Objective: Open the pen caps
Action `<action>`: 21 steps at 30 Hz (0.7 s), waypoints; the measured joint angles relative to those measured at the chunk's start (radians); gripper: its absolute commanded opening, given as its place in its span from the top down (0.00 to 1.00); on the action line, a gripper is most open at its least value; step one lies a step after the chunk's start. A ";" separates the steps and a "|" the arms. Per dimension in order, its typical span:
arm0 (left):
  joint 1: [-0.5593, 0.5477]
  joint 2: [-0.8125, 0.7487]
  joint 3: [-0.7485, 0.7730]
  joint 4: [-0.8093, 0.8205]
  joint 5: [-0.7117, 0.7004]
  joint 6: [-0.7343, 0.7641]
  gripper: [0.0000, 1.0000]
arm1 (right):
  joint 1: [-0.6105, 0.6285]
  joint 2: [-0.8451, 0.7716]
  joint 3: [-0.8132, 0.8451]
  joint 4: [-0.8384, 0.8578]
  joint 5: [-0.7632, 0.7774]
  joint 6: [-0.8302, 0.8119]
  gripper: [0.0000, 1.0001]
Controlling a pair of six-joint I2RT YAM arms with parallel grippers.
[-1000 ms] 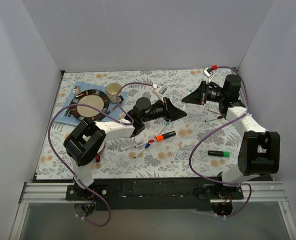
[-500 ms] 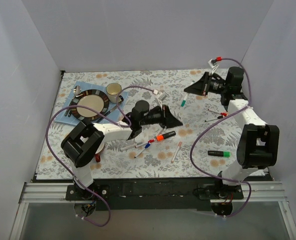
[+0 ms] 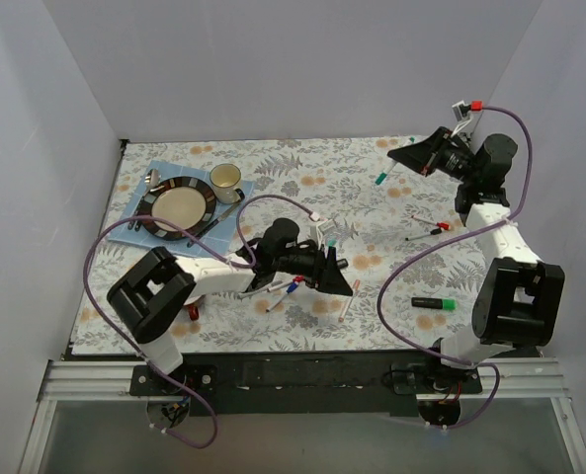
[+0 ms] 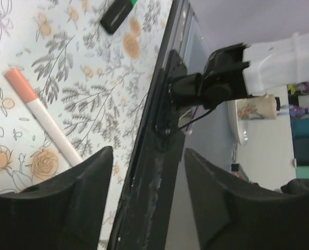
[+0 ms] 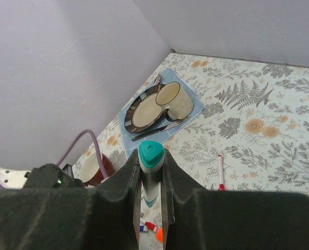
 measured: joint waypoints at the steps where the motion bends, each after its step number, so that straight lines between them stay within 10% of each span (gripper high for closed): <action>1: 0.001 -0.030 0.000 -0.004 -0.019 0.009 0.28 | 0.002 -0.013 -0.029 0.011 -0.008 0.007 0.99; 21: 0.011 -0.121 0.055 0.127 -0.116 0.089 0.24 | 0.253 -0.344 -0.308 -0.145 -0.128 -0.134 0.99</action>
